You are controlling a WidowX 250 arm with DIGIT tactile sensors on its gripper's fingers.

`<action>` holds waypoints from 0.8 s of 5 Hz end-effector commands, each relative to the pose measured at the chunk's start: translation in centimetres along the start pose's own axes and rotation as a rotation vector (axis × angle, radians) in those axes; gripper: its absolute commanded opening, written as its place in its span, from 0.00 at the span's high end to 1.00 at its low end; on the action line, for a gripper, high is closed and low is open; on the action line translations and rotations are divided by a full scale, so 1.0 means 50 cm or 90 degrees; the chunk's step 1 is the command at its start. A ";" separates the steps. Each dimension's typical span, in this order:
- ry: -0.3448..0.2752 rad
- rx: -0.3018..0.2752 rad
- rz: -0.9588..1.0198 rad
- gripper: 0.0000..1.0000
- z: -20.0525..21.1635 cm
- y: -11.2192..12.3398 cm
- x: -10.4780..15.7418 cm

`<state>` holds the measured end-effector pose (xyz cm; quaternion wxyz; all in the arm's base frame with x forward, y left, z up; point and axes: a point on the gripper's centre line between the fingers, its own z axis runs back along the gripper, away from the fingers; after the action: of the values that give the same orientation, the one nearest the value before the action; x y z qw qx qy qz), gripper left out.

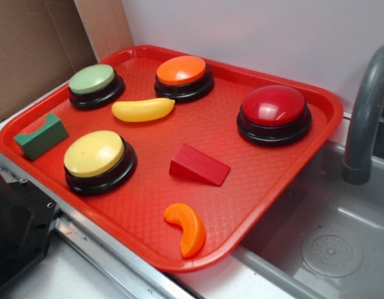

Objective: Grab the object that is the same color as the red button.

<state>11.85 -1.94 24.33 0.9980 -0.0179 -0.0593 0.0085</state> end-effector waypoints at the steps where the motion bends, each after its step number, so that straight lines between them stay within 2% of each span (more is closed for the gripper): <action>1: 0.000 0.000 0.000 0.00 0.000 0.000 0.000; 2: -0.032 -0.021 -0.159 0.00 -0.039 -0.065 0.056; 3: -0.065 0.032 -0.326 0.00 -0.107 -0.126 0.098; 4: -0.062 0.004 -0.483 0.00 -0.179 -0.164 0.101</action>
<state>18.59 -9.79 15.67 0.9270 0.0086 -0.0950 -0.3628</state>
